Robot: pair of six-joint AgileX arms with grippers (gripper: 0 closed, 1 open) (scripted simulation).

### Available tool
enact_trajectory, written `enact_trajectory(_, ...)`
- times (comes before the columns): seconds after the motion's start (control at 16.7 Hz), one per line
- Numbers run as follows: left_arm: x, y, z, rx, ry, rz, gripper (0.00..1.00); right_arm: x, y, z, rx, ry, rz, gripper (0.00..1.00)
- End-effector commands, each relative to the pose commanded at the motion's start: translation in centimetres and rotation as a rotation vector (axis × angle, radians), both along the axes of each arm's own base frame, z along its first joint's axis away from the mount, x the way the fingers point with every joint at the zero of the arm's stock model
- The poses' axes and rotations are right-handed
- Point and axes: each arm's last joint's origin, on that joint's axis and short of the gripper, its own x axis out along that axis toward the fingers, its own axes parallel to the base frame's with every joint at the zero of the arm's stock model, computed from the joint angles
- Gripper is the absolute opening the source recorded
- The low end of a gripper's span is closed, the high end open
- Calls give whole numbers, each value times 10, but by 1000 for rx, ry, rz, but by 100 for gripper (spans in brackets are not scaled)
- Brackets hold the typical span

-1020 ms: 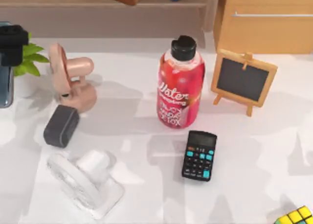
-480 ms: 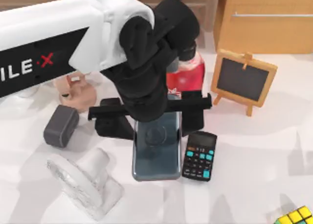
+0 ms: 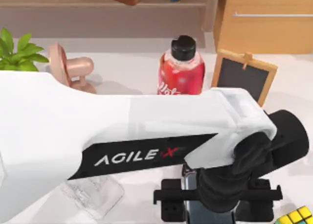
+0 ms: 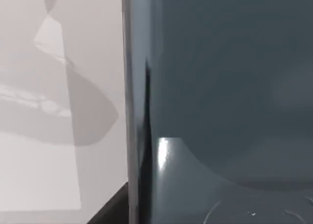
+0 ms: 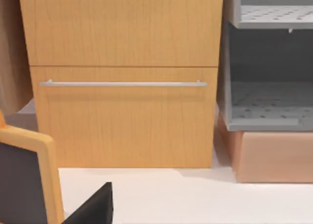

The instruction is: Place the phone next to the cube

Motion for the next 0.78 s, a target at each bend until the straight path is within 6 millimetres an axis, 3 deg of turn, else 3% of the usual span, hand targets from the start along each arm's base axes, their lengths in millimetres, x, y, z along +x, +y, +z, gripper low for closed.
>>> enact_trajectory(0.18,-10,-8,-7,18,-7,7,0,0,0,0,0,0,0,100)
enact_trajectory(0.54,-9,-7,-6,17,-5,8,0,0,0,0,0,0,0,100)
enact_trajectory(0.78,-6,-10,3,-24,-20,9,0,0,0,0,0,0,0,100)
